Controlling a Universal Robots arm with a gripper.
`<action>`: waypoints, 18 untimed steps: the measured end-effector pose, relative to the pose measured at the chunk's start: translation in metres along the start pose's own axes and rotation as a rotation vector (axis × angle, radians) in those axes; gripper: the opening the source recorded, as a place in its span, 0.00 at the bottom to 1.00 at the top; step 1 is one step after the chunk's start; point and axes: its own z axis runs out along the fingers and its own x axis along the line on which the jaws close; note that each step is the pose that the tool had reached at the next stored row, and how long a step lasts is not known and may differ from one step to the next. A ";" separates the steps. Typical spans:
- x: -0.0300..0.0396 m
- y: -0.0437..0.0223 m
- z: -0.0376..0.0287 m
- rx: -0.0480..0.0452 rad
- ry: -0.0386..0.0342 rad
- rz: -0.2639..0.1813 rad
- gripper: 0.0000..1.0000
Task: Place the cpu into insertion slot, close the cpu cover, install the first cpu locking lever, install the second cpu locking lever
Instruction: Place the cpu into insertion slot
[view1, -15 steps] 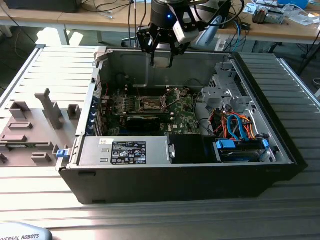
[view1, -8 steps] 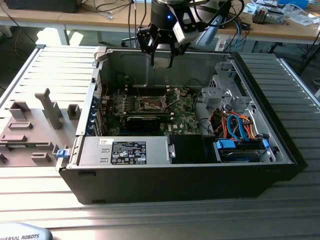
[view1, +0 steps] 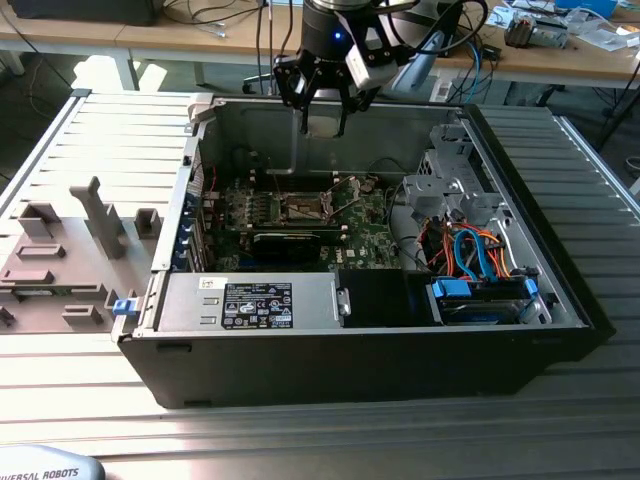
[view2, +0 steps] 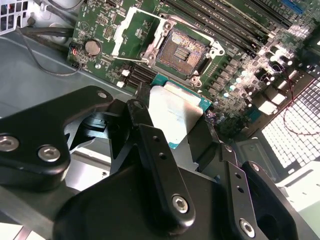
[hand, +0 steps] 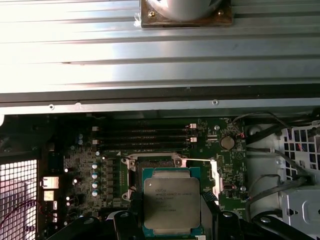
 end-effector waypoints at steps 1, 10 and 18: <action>0.0000 0.0000 0.0002 0.0000 0.0000 0.000 0.54; 0.0000 -0.0002 0.0020 0.0000 0.0000 0.000 0.54; -0.0001 -0.0005 0.0037 0.0000 0.0000 0.000 0.54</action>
